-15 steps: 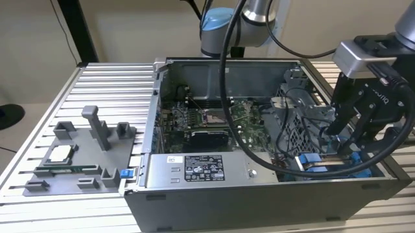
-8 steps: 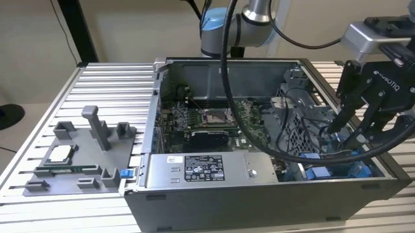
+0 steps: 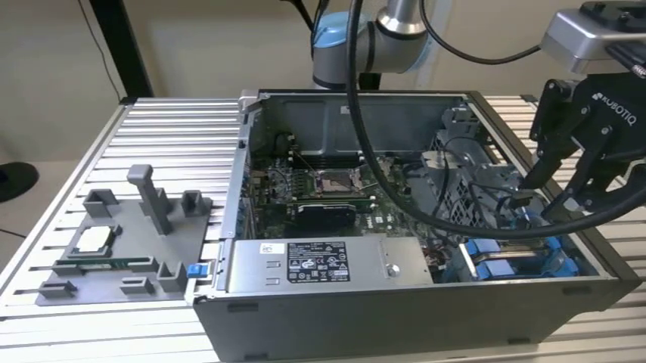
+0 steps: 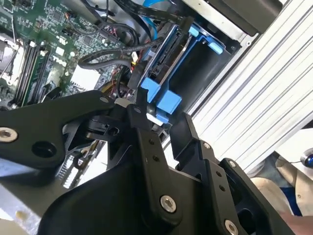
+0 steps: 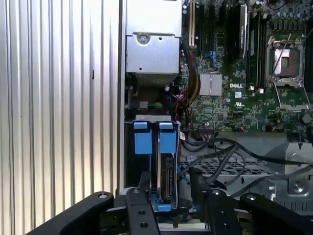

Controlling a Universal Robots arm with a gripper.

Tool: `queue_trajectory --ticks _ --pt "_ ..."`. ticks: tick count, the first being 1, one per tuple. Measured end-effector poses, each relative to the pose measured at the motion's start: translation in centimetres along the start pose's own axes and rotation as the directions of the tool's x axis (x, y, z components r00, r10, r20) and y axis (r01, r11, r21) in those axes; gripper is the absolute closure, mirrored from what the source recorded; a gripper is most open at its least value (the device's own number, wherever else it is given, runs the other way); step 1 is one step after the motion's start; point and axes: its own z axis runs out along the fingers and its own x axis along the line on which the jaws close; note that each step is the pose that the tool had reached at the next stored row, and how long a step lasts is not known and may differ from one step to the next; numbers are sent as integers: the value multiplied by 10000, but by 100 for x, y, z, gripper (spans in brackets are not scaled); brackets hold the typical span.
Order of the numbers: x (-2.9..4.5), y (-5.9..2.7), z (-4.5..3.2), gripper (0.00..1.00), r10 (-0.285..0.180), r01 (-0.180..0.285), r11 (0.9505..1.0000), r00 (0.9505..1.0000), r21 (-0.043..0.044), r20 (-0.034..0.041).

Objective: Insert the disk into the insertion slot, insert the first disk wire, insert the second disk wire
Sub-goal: 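Insert the disk into the insertion slot, then insert the first disk wire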

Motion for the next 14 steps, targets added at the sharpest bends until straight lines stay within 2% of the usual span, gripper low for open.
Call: queue_trajectory --ticks 9,11,14 --pt "-137 1 11 0 20 -20 10000 10000 2 -2" --pt "-156 2 19 0 20 -21 10000 10000 9 18" --pt "-164 0 54 0 2 -2 10000 10000 86 29"
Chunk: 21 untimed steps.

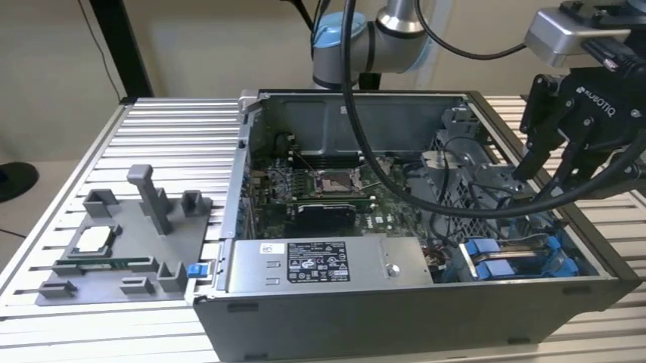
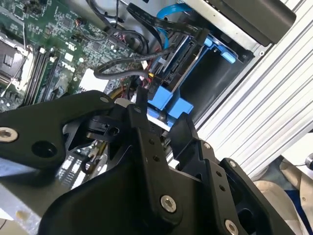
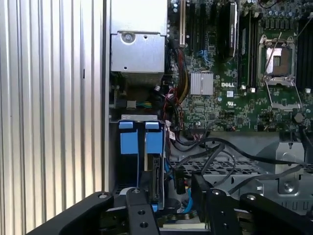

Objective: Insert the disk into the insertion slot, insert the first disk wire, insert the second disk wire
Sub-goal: 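Insert the first disk wire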

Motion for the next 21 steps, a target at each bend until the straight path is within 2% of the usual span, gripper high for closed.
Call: queue_trajectory --ticks 5,8,9,12,13,16,17,19,21 --pt "-14 0 89 0 -94 94 9999 10000 102 -7" --pt "-23 5 142 0 -159 159 9997 9999 196 -6" --pt "-26 6 152 0 -181 181 9995 9998 263 -7" --pt "-28 33 164 0 -227 227 9981 9997 571 -14" --pt "-30 56 165 0 -232 232 9977 9997 632 -18" --pt "-36 123 168 0 -238 239 9971 9997 721 -23" --pt "-37 130 169 0 -243 244 9967 9997 780 -24" --pt "-40 133 172 0 -256 258 9949 9997 971 -29" --pt "-42 133 177 0 -273 276 9923 9996 1211 -40"
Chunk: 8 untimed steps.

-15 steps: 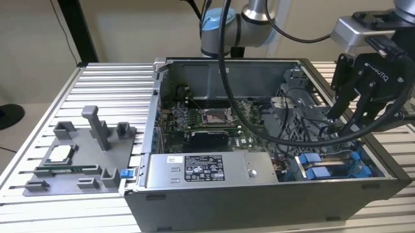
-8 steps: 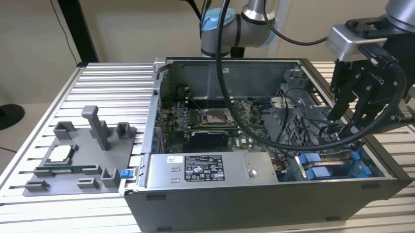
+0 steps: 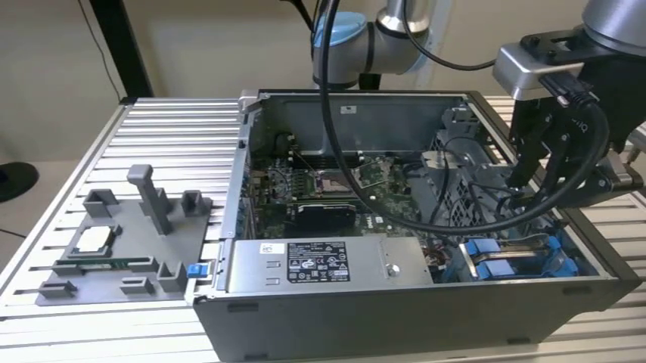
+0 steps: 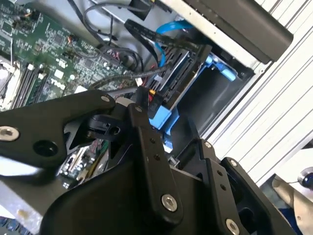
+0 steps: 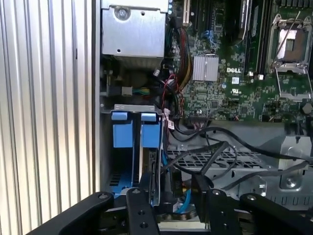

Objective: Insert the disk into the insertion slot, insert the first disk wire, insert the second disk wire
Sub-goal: 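Insert the first disk wire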

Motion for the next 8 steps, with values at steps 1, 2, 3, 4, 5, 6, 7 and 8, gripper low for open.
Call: queue_trajectory --ticks 1,2,3,4,5,6,7,8 --pt "0 0 5 0 -10 10 9999 10000 118 -3" --pt "0 1 11 0 -18 18 9998 10000 220 -9" --pt "0 3 19 0 -24 25 9996 10000 297 -14" --pt "-1 14 26 0 -29 30 9994 10000 351 -25" --pt "-4 23 31 0 -29 31 9993 10000 371 -31" --pt "-6 29 34 0 -17 18 9993 10000 374 -32" --pt "-9 36 35 0 11 -10 9993 10000 377 -34" --pt "-10 44 35 0 55 -54 9993 10000 381 -38"
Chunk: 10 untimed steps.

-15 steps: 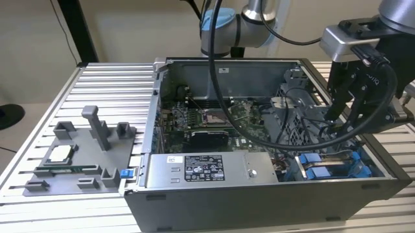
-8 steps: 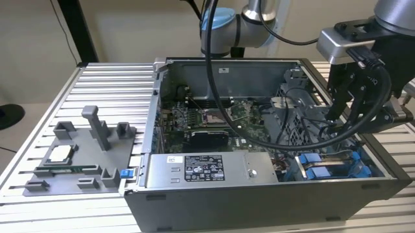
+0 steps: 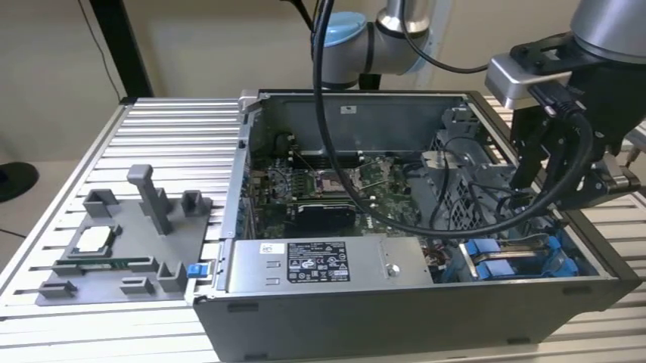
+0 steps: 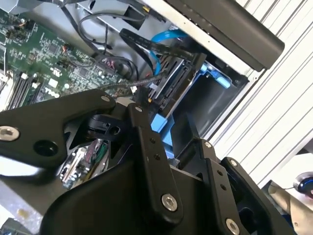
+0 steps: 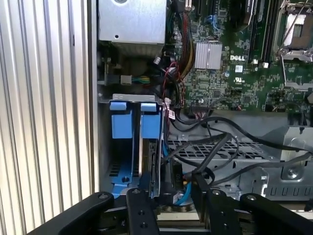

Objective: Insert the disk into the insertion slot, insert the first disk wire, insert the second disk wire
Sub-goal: 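Insert the first disk wire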

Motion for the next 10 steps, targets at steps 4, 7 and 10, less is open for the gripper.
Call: queue_trajectory --ticks 4,7,10 --pt "0 39 -5 0 209 -209 9998 9998 14 -27" --pt "0 47 -6 0 271 -271 9996 9996 18 -36" --pt "-1 48 -6 0 277 -277 9996 9996 19 -36"
